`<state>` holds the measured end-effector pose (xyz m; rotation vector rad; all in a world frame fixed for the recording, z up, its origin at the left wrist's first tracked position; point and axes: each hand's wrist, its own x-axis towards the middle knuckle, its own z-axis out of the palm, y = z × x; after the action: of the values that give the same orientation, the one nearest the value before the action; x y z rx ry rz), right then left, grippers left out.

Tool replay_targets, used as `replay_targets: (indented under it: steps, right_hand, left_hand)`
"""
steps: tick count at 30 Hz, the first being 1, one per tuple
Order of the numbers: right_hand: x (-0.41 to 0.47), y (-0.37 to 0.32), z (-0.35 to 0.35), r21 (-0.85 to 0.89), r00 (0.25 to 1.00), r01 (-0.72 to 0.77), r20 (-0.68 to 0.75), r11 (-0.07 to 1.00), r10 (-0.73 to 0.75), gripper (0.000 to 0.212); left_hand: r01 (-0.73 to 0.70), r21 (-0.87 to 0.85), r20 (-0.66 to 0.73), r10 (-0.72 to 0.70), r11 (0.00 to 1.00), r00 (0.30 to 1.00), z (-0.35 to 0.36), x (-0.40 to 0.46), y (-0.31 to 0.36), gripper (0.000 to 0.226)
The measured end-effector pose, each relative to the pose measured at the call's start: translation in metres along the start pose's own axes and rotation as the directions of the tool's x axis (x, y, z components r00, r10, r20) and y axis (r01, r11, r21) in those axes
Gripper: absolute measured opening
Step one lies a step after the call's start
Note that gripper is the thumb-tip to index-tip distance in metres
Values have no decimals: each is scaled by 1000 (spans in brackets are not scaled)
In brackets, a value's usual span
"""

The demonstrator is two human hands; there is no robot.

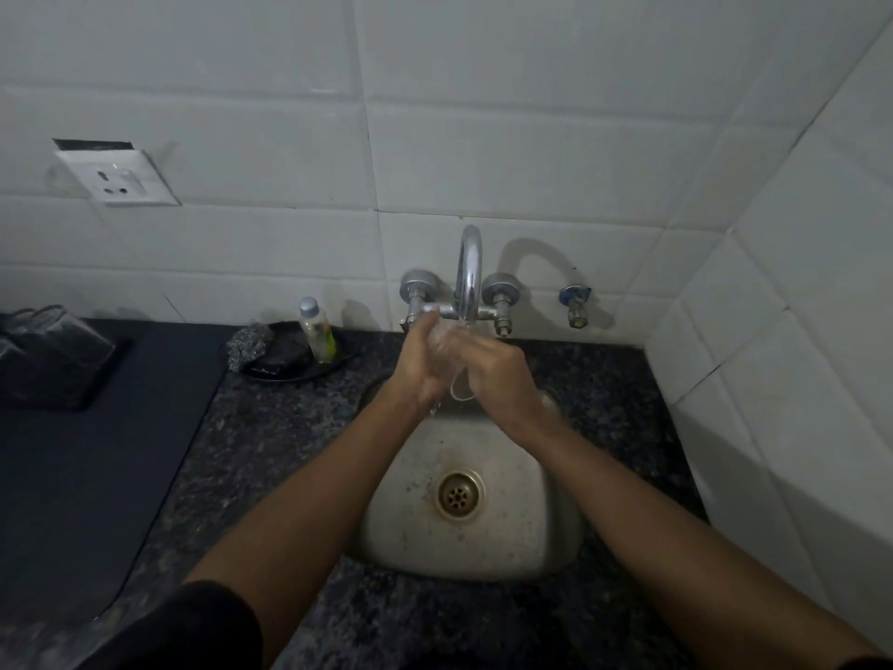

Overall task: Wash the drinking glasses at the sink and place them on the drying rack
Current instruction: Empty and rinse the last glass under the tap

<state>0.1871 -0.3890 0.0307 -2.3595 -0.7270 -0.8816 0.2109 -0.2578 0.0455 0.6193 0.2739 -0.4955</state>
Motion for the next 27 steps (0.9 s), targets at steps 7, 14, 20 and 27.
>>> replay_targets:
  steps: [7, 14, 20, 27]
  right_hand:
    - [6, -5, -8, 27, 974, 173, 141, 985, -175, 35]
    - [12, -20, -3, 216, 919, -387, 18, 896, 393, 34]
    - [-1, 0, -2, 39, 968, 200, 145, 979, -204, 31]
    - [8, -18, -5, 122, 983, -181, 64, 976, 174, 36]
  left_hand:
    - [55, 27, 38, -56, 998, 998, -4, -6, 2, 61]
    - [-58, -38, 33, 59, 998, 998, -4, -6, -6, 63]
    - [71, 57, -52, -68, 996, 996, 5, -7, 3, 57]
    - [39, 36, 51, -41, 999, 998, 3, -13, 2, 67]
